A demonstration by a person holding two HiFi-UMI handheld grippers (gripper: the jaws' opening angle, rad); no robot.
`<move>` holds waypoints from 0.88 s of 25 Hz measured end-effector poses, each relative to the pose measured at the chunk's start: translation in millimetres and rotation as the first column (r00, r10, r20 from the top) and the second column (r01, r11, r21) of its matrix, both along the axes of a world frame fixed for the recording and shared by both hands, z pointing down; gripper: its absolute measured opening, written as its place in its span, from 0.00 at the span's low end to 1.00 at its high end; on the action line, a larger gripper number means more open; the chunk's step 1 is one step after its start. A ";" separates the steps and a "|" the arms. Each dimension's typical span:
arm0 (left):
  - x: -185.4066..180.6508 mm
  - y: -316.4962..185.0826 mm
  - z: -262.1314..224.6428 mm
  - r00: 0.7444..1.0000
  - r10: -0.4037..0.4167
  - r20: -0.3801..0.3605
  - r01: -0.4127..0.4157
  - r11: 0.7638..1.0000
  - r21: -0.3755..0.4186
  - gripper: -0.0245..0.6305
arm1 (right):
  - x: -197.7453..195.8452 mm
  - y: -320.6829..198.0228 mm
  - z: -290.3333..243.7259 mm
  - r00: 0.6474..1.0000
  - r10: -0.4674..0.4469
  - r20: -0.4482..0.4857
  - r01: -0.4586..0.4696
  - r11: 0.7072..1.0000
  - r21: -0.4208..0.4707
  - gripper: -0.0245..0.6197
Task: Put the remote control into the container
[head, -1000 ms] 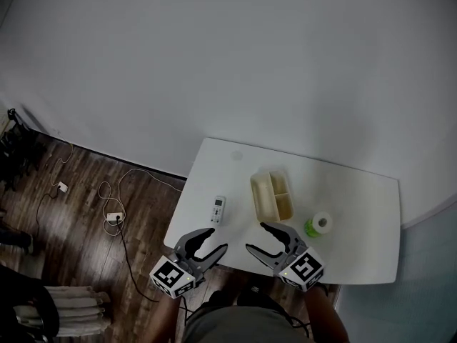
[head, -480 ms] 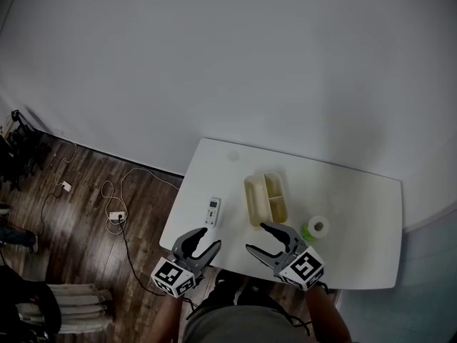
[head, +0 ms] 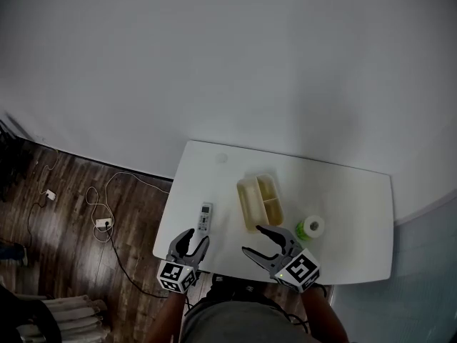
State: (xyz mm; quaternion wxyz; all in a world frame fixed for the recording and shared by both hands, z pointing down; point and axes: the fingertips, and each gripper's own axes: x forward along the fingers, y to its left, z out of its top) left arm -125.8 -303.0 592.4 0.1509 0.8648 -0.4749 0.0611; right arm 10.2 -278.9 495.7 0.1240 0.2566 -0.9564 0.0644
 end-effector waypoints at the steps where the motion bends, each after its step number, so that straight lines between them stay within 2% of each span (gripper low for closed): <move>1: -2.9 -2.7 8.8 1.000 0.000 0.008 0.000 1.000 -0.015 0.35 | -2.1 -2.4 -0.4 1.000 0.004 -0.005 -0.004 1.000 0.001 0.44; 8: -17.4 -13.9 73.9 0.998 0.012 0.067 -0.003 0.991 -0.134 0.35 | -12.5 -12.7 6.0 0.998 0.029 -0.056 -0.030 0.999 -0.014 0.44; 12: -14.2 -23.4 99.9 0.997 0.026 0.072 -0.011 0.980 -0.198 0.37 | -13.9 -16.3 10.8 0.996 0.040 -0.080 -0.043 0.999 -0.030 0.44; 16: -14.3 -34.4 123.7 0.993 0.032 0.117 -0.004 0.972 -0.234 0.38 | -13.0 -16.3 21.0 0.993 0.047 -0.108 -0.052 0.998 -0.045 0.44; 22: -20.0 -51.2 147.3 0.978 0.014 0.209 0.045 0.961 -0.273 0.46 | -12.0 -20.1 18.6 0.996 0.062 -0.070 -0.067 0.995 -0.070 0.44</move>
